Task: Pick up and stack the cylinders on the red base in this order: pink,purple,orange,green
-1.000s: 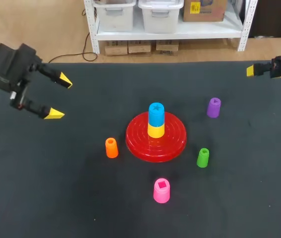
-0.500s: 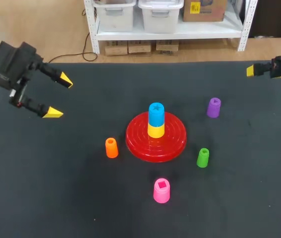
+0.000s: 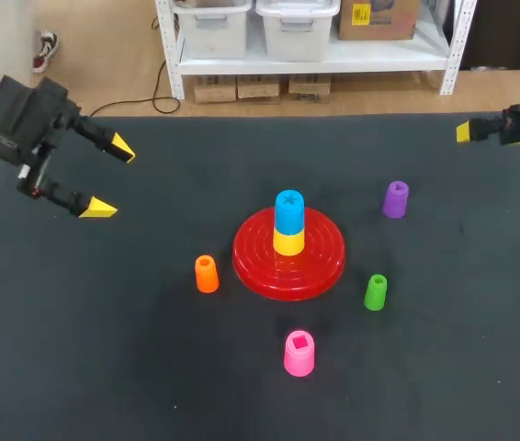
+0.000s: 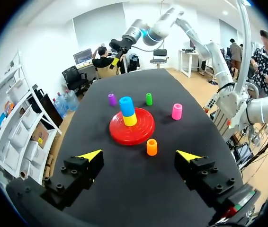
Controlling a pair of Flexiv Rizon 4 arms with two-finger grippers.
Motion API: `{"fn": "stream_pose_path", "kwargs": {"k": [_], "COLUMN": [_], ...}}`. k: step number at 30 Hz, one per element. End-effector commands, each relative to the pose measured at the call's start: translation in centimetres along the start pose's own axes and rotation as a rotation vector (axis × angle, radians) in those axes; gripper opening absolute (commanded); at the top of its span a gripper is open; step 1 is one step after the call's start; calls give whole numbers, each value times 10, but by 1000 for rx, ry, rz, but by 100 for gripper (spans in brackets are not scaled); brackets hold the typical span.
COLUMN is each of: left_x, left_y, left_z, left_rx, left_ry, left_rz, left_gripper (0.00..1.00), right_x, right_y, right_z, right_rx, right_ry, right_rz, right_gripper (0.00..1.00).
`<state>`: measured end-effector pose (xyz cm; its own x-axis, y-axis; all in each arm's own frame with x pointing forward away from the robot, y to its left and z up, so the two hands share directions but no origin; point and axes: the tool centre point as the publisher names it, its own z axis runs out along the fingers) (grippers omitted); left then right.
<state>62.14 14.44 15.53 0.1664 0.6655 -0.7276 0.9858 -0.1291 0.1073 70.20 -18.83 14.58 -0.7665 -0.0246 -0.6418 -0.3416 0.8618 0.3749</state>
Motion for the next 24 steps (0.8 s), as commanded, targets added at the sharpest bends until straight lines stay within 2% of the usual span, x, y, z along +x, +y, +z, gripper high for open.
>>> {"fn": "stream_pose_path", "kwargs": {"k": [1, 6, 11, 14, 18, 24], "left_x": [1, 1, 1, 1, 1, 1], "left_y": [1, 1, 1, 1, 1, 1], "left_z": [0, 0, 0, 0, 0, 0], "left_rx": [2, 2, 2, 2, 2, 2], "left_ry": [0, 0, 0, 0, 0, 0], "left_rz": [1, 1, 1, 1, 1, 1], "left_gripper": [100, 100, 100, 100, 100, 100], "right_x": [-2, 10, 23, 30, 40, 41], "right_y": [18, 45, 67, 72, 75, 76], "right_z": [-9, -17, -24, -28, -31, -32], "right_rx": [77, 62, 140, 204, 222, 224], "right_ry": [31, 77, 147, 189, 224, 226], "right_rz": [-59, -149, -271, -312, -312, -307], "right_gripper": [100, 100, 100, 100, 100, 100]}}
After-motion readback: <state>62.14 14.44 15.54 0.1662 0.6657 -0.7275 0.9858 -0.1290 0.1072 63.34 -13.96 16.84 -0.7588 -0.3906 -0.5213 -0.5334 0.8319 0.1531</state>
